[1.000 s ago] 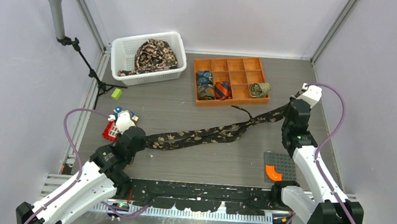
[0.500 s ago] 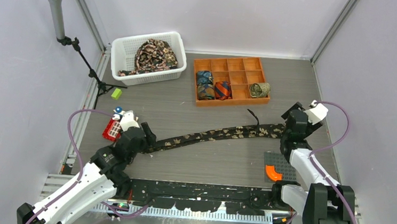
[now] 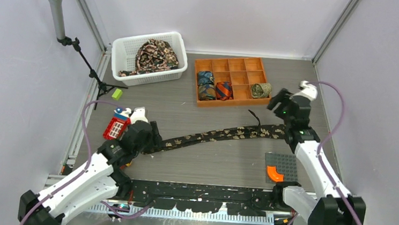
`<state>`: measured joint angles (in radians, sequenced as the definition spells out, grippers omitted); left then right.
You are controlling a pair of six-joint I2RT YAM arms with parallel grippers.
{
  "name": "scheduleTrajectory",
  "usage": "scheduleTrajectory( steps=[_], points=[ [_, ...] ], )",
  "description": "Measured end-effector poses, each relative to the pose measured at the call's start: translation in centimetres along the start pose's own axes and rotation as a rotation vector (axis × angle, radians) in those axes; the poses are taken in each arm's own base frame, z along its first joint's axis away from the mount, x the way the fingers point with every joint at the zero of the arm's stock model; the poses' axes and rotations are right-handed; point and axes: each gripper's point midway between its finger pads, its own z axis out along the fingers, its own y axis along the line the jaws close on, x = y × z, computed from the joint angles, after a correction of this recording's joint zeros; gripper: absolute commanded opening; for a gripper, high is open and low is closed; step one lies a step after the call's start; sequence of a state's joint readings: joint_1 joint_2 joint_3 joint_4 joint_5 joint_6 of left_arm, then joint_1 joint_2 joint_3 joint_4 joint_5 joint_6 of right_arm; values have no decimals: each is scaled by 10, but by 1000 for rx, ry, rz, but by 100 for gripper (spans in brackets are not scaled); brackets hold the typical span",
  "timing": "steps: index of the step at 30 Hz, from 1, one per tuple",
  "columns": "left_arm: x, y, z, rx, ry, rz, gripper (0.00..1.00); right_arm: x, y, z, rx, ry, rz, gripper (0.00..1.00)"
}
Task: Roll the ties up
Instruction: Flatten out the tie at the center of the board.
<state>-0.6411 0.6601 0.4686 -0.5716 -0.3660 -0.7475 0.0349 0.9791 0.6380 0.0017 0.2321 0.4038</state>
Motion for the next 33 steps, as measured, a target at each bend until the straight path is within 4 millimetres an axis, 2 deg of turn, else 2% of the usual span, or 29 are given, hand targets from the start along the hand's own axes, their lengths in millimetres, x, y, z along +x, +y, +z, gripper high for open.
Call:
scheduleTrajectory(
  steps=[3,5,7,11,16,20,25,27,29,31,33],
  points=[
    [1,-7,6,-5,46,30,55,44,50,-3,-171,191,-105,73],
    [4,-13,12,-14,88,51,49,70,69,-8,-243,287,-171,74],
    [7,-18,18,-23,130,73,44,93,80,-12,-287,367,-232,73],
    [6,-31,29,-22,193,123,40,118,75,-9,-281,459,-325,73],
    [4,-44,34,13,220,143,40,135,72,-2,-262,515,-422,72],
    [6,-48,33,35,230,143,39,141,68,3,-227,523,-497,72],
    [10,-47,31,52,234,138,38,143,62,23,-143,510,-611,70],
    [12,-46,30,56,233,137,38,143,59,28,-116,506,-644,61],
    [13,-45,28,59,230,135,38,143,53,31,-89,500,-677,34],
    [14,-44,27,64,229,131,37,140,47,35,-56,489,-707,12],
    [15,-43,26,66,227,130,37,137,45,39,-29,479,-721,2]
  ],
)
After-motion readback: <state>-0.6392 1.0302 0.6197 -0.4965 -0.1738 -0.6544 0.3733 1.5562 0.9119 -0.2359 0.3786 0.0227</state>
